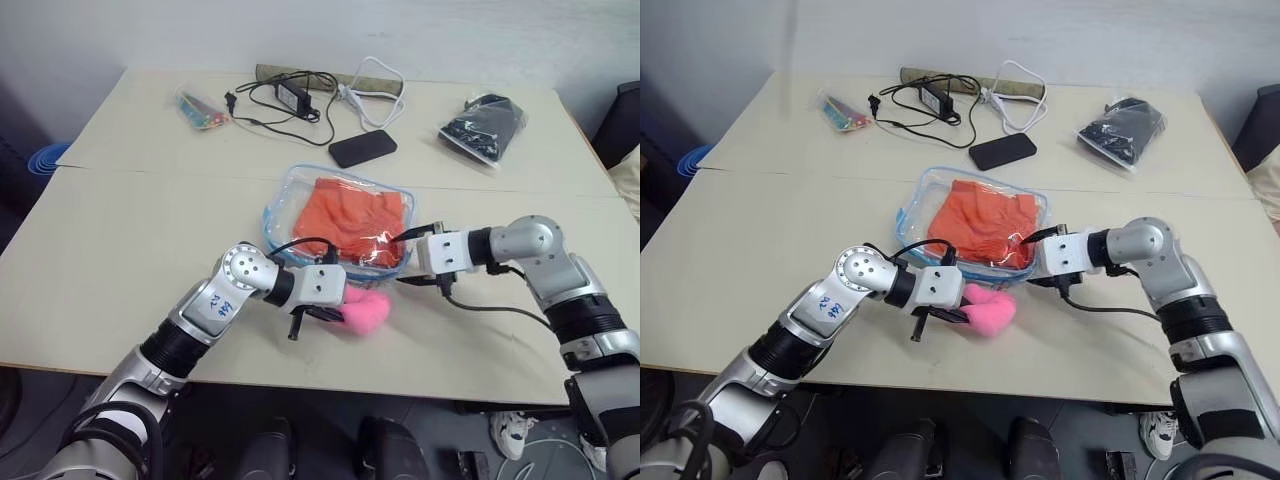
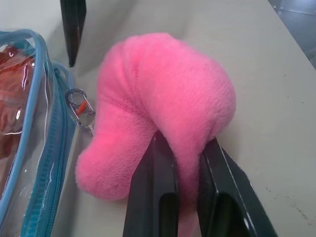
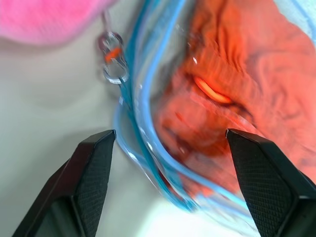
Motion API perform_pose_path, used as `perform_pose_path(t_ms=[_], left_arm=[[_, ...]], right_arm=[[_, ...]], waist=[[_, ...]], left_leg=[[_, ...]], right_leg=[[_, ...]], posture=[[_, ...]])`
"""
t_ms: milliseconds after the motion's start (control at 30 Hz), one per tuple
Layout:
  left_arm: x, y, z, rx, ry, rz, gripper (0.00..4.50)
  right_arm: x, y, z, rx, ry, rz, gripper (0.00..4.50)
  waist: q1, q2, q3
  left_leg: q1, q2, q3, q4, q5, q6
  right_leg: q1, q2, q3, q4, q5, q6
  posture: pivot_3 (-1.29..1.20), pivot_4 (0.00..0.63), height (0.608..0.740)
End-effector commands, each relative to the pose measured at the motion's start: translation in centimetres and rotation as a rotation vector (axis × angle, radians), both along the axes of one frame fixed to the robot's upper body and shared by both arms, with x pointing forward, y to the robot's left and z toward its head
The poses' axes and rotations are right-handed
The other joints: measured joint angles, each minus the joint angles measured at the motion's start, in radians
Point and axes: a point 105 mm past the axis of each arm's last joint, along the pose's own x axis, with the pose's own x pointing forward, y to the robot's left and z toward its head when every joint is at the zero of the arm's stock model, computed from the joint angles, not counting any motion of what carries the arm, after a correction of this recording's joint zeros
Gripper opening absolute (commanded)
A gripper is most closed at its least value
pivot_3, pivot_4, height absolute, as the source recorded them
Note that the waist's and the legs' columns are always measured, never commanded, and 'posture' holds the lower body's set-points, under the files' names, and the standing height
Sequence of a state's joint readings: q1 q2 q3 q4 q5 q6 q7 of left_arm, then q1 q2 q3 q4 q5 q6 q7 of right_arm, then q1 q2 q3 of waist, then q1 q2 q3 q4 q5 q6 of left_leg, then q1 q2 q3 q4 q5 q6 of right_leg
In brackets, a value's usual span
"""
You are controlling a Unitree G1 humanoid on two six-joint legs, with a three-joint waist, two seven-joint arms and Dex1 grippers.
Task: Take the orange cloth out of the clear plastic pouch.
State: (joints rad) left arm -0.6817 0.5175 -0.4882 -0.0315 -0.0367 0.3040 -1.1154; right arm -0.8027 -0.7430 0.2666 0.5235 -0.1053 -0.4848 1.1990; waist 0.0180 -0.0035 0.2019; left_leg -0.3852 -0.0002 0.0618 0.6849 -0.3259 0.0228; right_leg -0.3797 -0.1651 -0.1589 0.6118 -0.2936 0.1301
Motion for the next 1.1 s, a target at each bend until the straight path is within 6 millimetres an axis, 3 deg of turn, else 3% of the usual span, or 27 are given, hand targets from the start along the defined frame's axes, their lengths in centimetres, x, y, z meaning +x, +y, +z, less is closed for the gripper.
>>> perform_pose_path(t_ms=[33, 333, 567, 733, 867, 1000, 1100], left_arm=[[0.4, 0.6, -0.3, 0.036, -0.017, 0.026, 0.31], [0.8, 0.7, -0.1, 0.025, -0.023, 0.051, 0.31], [1.0, 2.9, 0.5, -0.061, 0.034, 0.196, 0.31], [0.2, 8.8, 2.6, -0.232, 0.150, 0.491, 0.31], [-0.9, 13.1, 2.9, -0.265, 0.181, 0.665, 0.31], [-1.4, 17.0, 3.8, -0.291, 0.167, 0.816, 0.31], [-1.9, 18.6, 4.5, -0.290, 0.152, 0.858, 0.31]], right_arm=[[-0.1, -0.5, 1.9, 0.004, -0.049, 0.026, 3.12], [-0.8, 0.0, 1.4, 0.010, 0.007, 0.071, 0.11], [-0.5, -0.7, 1.3, -0.002, -0.021, 0.048, 0.05], [-1.2, -2.1, 1.4, -0.013, -0.048, 0.065, 0.05], [-1.6, -3.0, 1.6, -0.001, -0.064, 0.075, 0.05], [-1.8, -3.6, 1.7, 0.005, -0.075, 0.075, 0.05], [-2.0, -3.8, 1.6, 0.010, -0.065, 0.078, 0.05]], waist=[[0.000, 0.000, 0.000], [0.000, 0.000, 0.000], [-0.006, 0.000, 0.000], [-0.024, 0.000, 0.000], [-0.021, 0.000, 0.000], [-0.019, 0.000, 0.000], [-0.020, 0.000, 0.000]], left_leg=[[0.000, 0.000, 0.000, 0.000, 0.000, 0.000], [0.000, 0.000, 0.000, 0.000, 0.000, 0.000], [0.000, 0.001, 0.000, 0.000, 0.000, 0.000], [0.000, 0.002, -0.007, -0.001, 0.000, 0.000], [0.000, 0.002, -0.009, -0.001, 0.000, 0.000], [0.000, 0.001, -0.012, 0.000, 0.000, 0.000], [0.000, 0.001, -0.012, -0.001, 0.000, 0.000]], right_leg=[[0.000, 0.000, 0.000, 0.000, 0.000, 0.000], [0.000, 0.000, 0.000, 0.000, 0.000, 0.000], [0.000, 0.000, 0.000, 0.000, 0.000, 0.000], [-0.001, 0.000, 0.000, 0.000, 0.000, 0.000], [-0.001, 0.000, 0.000, -0.001, 0.000, 0.000], [0.001, -0.001, -0.001, -0.002, 0.000, 0.000], [0.001, -0.001, -0.001, -0.002, 0.000, 0.000]], posture=[[0.00, 0.150, 0.740], [0.00, 0.150, 0.740], [0.00, 0.150, 0.740], [0.00, 0.150, 0.740], [0.00, 0.150, 0.740], [0.00, 0.150, 0.740], [0.00, 0.150, 0.740]])
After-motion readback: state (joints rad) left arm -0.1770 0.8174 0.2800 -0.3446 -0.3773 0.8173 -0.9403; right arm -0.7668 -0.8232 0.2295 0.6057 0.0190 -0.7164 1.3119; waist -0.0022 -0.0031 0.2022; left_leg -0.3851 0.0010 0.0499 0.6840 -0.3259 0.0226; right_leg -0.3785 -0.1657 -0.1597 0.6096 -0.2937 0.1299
